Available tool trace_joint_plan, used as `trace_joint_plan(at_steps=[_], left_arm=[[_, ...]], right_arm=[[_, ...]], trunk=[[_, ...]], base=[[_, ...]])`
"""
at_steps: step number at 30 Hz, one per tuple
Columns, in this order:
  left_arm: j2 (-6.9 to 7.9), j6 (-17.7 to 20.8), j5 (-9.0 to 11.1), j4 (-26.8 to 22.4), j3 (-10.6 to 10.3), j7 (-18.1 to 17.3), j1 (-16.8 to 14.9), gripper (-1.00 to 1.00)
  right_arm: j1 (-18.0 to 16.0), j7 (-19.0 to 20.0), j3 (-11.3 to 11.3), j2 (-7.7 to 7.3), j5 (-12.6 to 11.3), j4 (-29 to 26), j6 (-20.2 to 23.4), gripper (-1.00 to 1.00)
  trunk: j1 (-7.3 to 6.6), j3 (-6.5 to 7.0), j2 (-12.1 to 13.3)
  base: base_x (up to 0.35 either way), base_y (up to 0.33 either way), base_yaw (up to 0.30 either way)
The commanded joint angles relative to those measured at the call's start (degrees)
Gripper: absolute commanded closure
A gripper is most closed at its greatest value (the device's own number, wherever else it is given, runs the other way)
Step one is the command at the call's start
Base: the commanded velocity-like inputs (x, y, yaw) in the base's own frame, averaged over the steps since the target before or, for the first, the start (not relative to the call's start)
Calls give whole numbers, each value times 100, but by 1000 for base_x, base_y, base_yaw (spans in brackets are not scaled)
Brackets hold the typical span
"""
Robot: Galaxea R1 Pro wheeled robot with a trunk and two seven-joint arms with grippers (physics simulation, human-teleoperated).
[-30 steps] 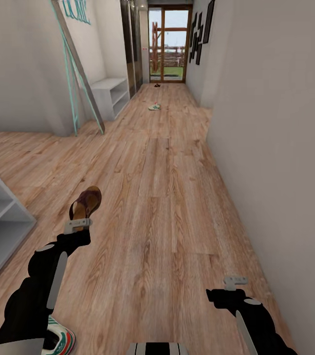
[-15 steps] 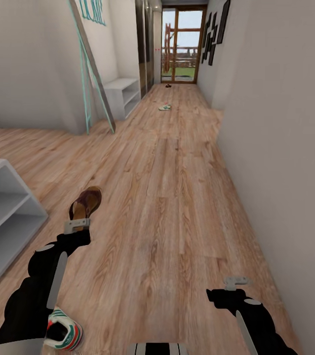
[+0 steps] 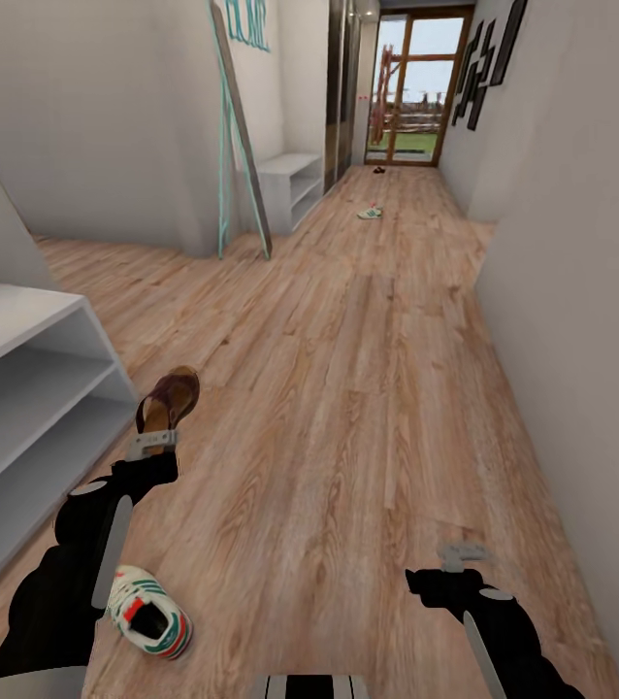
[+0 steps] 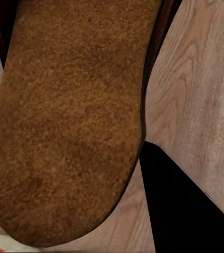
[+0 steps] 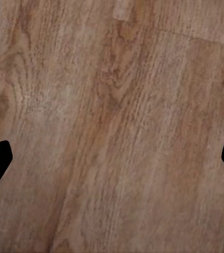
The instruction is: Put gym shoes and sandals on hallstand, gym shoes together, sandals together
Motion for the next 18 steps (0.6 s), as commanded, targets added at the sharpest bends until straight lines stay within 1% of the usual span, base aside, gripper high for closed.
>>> trace_joint_plan(at_steps=[1,6,12,18], left_arm=[[-2,32,-2,-6,5,-12,-4,100],[-2,32,-2,-6,5,-12,-4,100],[-2,32,-2,-6,5,-12,-4,100],[-2,32,-2,-6,5,-12,-4,100]], right_arm=[[-2,-2,0,-1,1,-7,28,-100],[-2,-3,0,-3,0,-7,28,-100],[-2,-2,0,-1,1,-7,28,-100],[-2,-2,0,-2,0,-7,28,-100]], trunk=[[-1,-5,-2],[-1,-5,-2],[-1,-5,-2],[-1,-5,-2]], base=[[0,0,291],[0,-39,291],[0,-158,291],[0,-28,291]])
